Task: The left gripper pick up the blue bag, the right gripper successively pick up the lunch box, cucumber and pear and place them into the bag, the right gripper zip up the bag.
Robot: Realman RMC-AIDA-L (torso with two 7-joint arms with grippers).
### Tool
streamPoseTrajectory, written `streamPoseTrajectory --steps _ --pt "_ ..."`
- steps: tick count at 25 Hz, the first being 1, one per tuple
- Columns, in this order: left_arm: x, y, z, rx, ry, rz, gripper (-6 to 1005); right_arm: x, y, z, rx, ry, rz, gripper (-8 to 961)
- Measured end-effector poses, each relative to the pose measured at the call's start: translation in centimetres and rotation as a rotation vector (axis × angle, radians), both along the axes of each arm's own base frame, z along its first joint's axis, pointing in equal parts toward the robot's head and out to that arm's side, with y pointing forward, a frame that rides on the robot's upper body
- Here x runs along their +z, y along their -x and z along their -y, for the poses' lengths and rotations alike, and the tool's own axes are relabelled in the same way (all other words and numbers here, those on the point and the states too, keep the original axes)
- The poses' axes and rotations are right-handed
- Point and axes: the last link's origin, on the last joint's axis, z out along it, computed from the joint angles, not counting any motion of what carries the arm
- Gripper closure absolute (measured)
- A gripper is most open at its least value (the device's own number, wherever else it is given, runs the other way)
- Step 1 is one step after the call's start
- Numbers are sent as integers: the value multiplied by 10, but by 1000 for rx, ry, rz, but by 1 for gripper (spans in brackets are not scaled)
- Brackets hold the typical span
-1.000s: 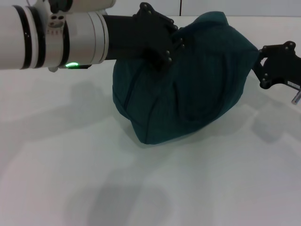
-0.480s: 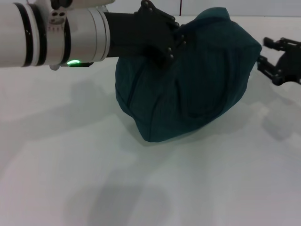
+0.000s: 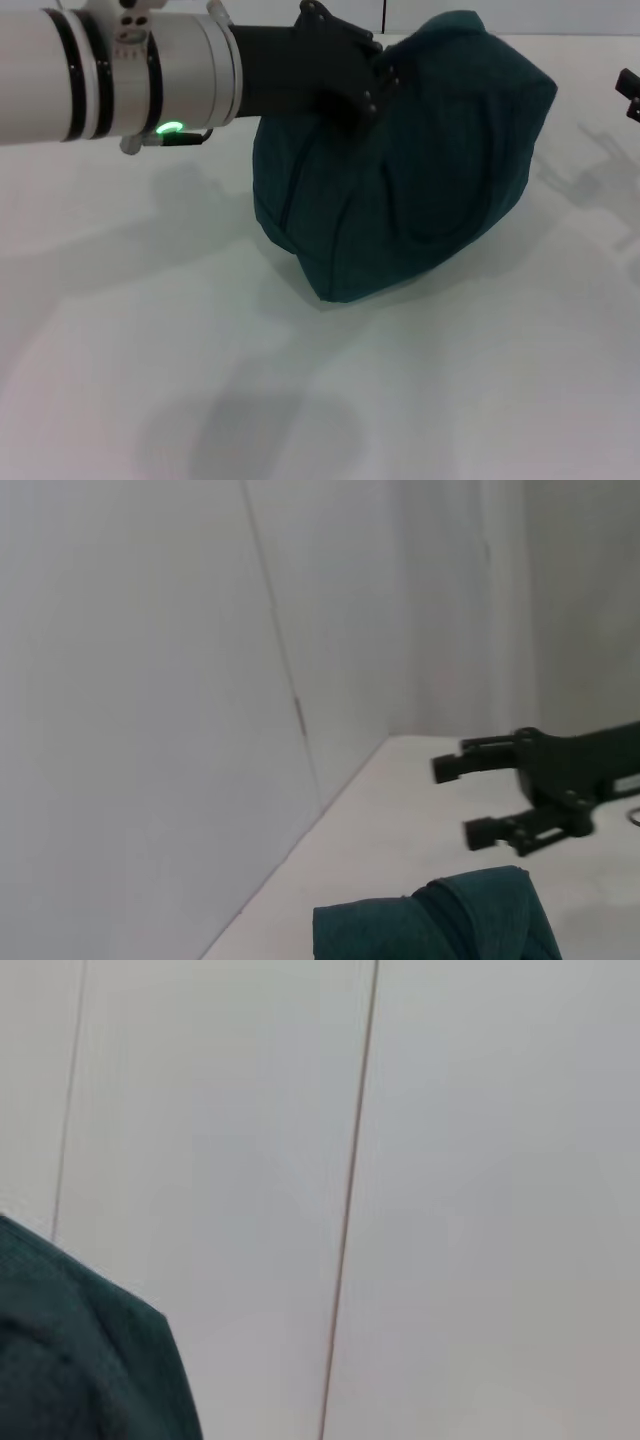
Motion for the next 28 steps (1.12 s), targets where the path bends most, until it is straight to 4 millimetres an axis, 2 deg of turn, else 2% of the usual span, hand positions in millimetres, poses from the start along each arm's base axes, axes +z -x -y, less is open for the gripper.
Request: streamPoseTrajectory --steps 4,9,15,21,28 --pt "-8 -2 -6 35 8 27 944 2 -2 4 2 -4 -11 203" --pt "-22 11 -13 94 26 25 944 0 1 8 26 3 -25 83" --pt "-35 22 -20 132 16 24 943 3 3 10 37 18 -54 82" --pt "-27 19 -27 159 -35 109 748 3 7 11 61 38 -69 82" --pt "-12 9 -28 161 -19 203 600 3 14 16 109 56 -91 82"
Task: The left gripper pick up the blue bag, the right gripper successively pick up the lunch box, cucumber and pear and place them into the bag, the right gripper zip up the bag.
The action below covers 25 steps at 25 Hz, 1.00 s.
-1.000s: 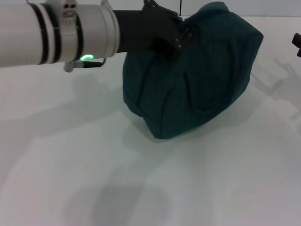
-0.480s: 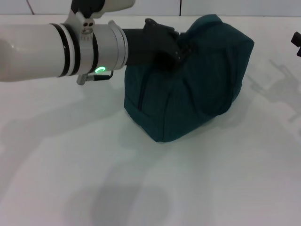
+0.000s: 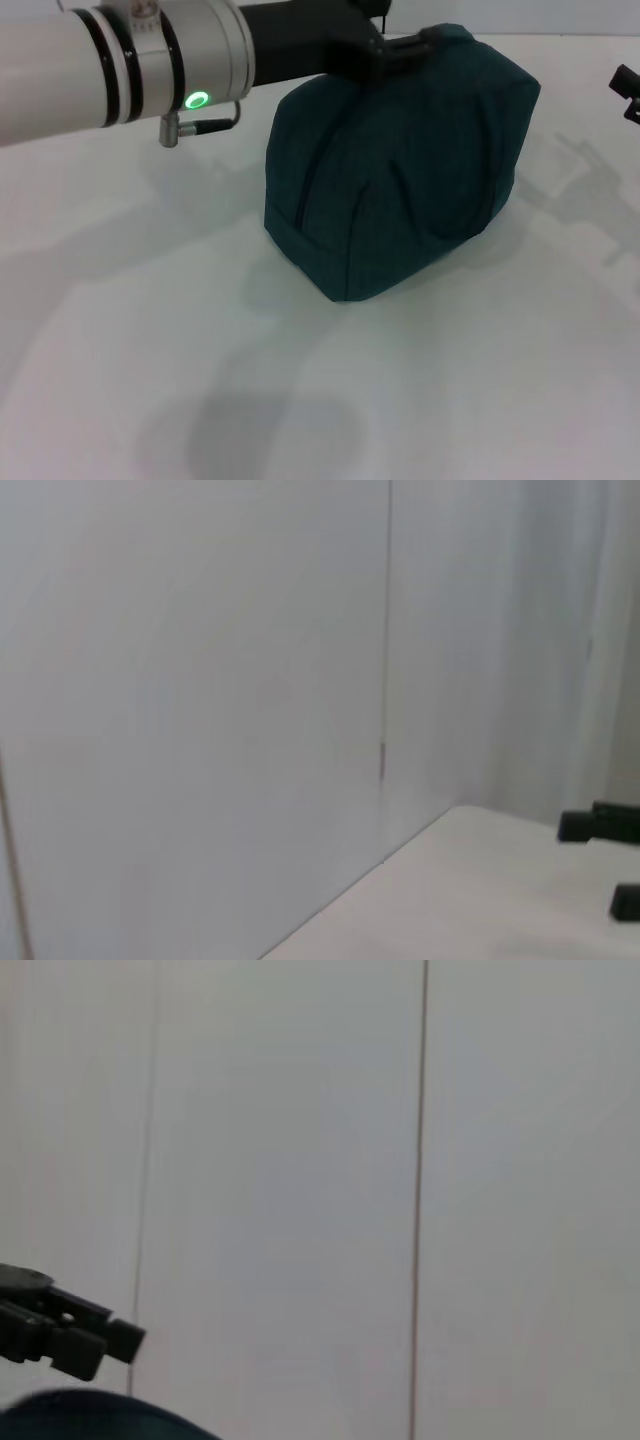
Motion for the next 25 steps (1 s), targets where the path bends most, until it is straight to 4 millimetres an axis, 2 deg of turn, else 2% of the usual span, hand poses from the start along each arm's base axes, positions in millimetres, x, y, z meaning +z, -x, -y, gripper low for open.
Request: streamPoseTrajectory --steps 4,8,12,15,18,19,20,25 --pt "15 -11 6 -32 40 64 515 0 11 6 79 65 -8 82" --pt "47 -15 9 -66 89 145 327 -1 32 20 231 193 5 82" --pt "73 -1 19 -156 118 190 116 -1 52 33 333 346 18 82" --pt "83 14 30 -240 127 210 116 -1 63 38 366 451 38 82" --pt "86 39 40 -276 156 221 115 -3 73 39 375 529 51 82" --pt "80 56 49 -307 202 220 115 -5 77 37 379 555 57 82" --pt "80 56 49 -307 202 220 115 -5 77 37 379 555 57 82" --pt "62 86 66 -362 305 191 115 -14 82 33 369 610 108 82"
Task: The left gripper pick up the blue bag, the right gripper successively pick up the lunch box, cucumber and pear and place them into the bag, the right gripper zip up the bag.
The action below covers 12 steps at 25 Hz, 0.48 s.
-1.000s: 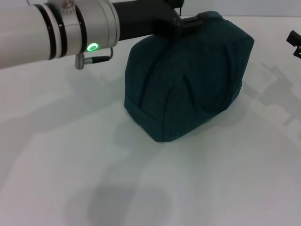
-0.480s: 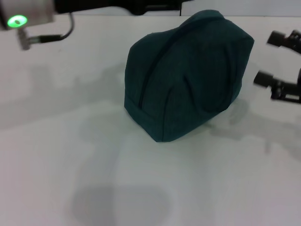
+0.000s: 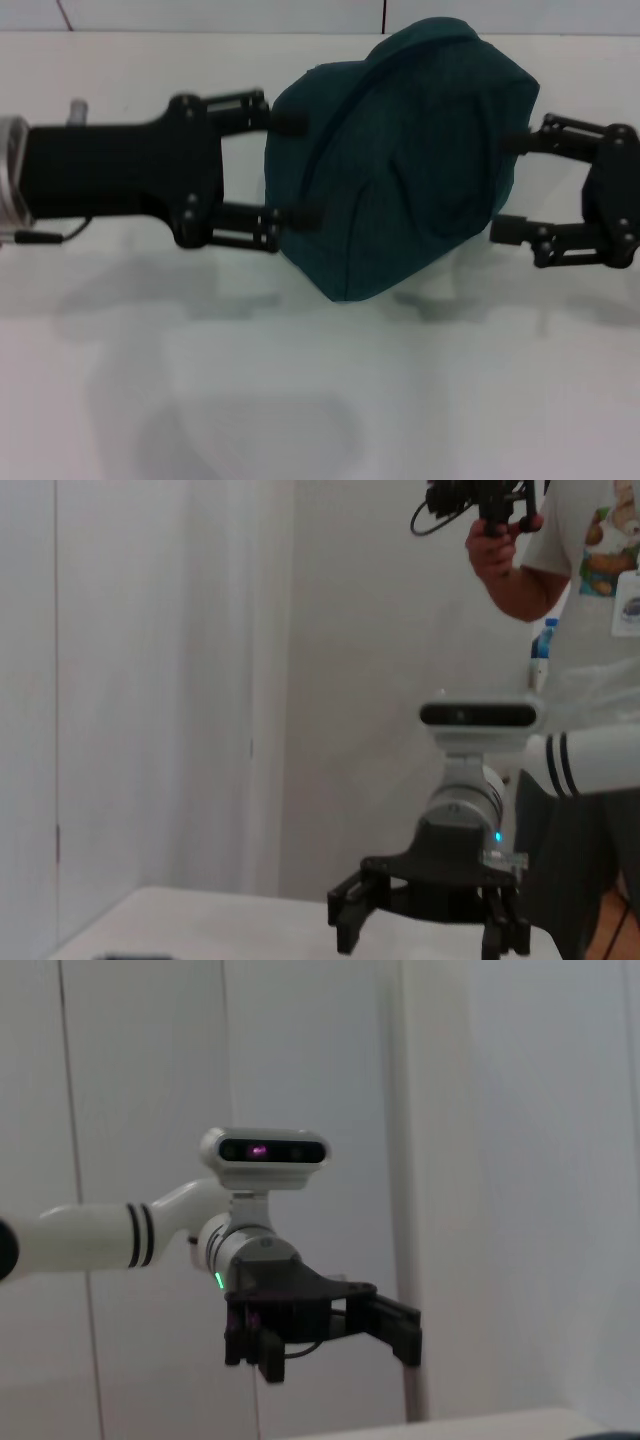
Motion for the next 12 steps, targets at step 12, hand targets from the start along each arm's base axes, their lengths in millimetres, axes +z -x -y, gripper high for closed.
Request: streamPoseTrajectory --steps 12 --pt "-31 33 10 23 23 34 116 -26 7 -4 7 75 116 82"
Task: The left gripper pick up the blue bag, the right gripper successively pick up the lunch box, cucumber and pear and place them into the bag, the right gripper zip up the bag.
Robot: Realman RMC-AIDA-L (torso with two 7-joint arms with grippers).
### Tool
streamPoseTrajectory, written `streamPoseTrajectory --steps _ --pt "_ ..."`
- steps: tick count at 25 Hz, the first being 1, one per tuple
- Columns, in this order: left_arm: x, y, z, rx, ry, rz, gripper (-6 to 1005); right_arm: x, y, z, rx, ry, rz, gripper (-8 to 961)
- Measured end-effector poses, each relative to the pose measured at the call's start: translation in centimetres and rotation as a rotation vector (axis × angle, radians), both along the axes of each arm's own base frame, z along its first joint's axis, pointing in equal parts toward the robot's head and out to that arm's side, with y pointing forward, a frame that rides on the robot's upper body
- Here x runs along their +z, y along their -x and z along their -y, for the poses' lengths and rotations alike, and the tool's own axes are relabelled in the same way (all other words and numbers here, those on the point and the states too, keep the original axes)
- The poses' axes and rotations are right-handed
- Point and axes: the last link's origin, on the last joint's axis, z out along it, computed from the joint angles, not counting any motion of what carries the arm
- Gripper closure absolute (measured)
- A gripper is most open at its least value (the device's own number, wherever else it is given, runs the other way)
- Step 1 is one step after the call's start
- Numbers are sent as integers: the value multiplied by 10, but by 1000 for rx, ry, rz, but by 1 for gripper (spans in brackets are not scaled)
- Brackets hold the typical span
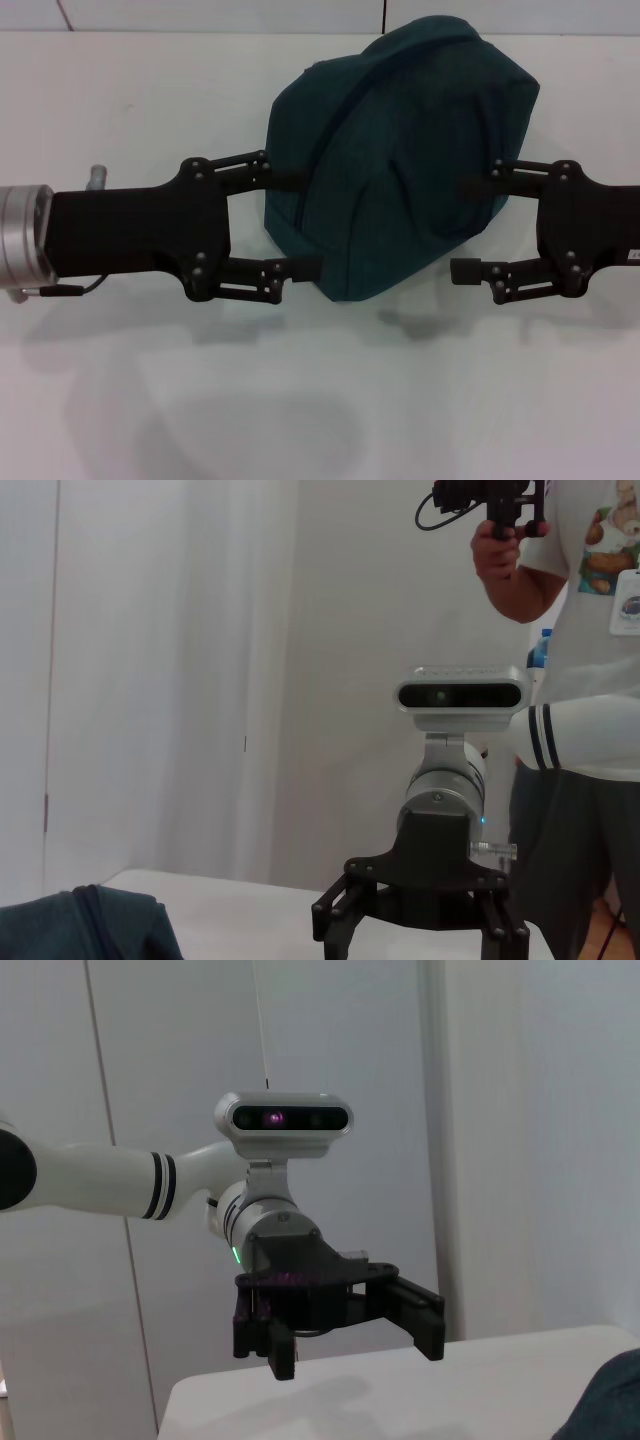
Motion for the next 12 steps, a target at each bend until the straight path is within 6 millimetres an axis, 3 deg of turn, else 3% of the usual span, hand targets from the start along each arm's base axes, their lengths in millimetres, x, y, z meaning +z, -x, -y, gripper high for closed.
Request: streamPoseTrajectory --steps 12 --pt "0 0 1 -4 -4 8 115 -4 0 -2 -4 -6 9 82"
